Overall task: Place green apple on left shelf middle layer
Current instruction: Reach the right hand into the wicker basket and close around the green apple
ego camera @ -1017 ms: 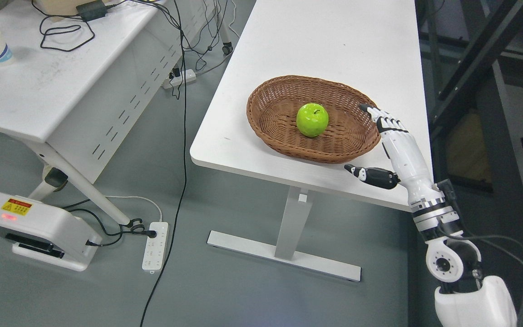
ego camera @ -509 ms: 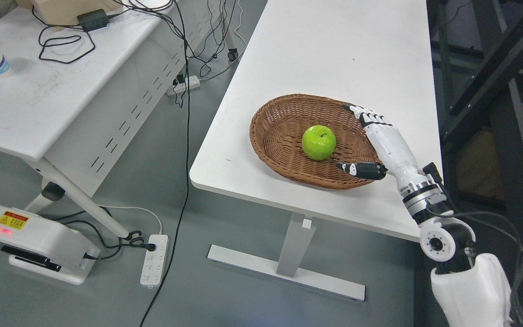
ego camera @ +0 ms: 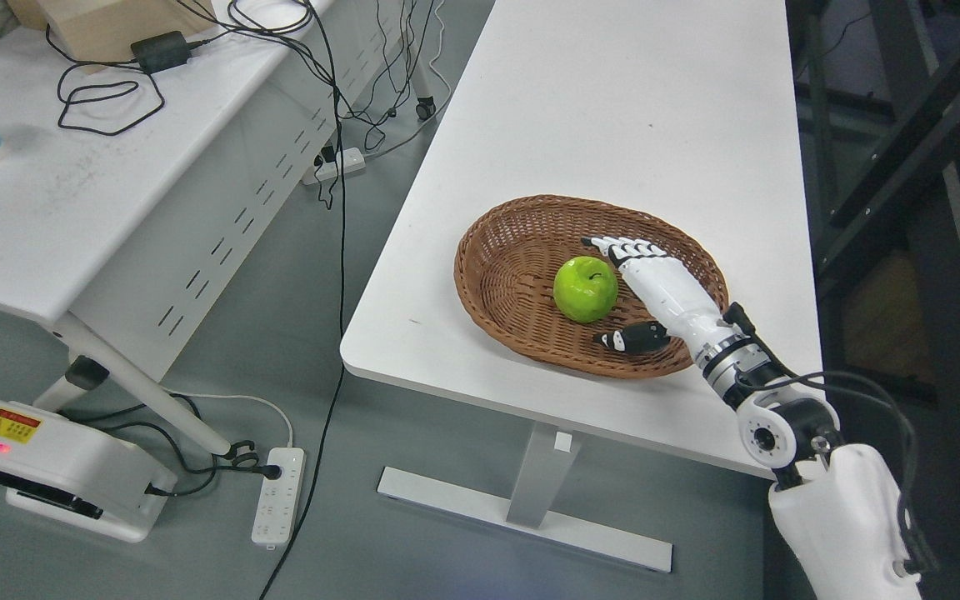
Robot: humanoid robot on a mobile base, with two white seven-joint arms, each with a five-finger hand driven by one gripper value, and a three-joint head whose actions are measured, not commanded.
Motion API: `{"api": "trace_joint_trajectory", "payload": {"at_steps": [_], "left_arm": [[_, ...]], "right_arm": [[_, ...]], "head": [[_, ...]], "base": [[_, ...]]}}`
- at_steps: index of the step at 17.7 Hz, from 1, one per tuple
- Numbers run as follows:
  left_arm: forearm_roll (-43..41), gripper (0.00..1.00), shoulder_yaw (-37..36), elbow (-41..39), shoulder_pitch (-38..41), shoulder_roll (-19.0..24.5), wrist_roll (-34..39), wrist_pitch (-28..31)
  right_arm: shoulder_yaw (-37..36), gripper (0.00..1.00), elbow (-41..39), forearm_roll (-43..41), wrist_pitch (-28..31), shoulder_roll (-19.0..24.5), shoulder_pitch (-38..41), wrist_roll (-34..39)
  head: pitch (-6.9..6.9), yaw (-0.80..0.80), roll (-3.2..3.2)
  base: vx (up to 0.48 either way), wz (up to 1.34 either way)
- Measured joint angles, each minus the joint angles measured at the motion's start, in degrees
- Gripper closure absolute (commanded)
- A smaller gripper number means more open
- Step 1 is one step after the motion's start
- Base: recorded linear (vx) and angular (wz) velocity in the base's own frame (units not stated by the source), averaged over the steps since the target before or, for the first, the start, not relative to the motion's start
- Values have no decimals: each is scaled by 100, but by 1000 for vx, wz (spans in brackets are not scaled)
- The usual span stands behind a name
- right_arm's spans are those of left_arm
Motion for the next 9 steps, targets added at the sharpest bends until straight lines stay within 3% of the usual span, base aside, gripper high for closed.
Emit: {"api": "trace_joint_trajectory", "payload": {"at_steps": [8, 9], "left_arm": [[0, 0, 0, 0, 0, 0, 0, 0], [0, 0, 0, 0, 0, 0, 0, 0]], "right_arm": [[407, 0, 443, 226, -101, -42, -231, 32], [441, 5, 477, 257, -151, -45, -244, 21]], "head": [[0, 0, 0], [0, 0, 0]], "base": [[26, -3], [17, -30]]}}
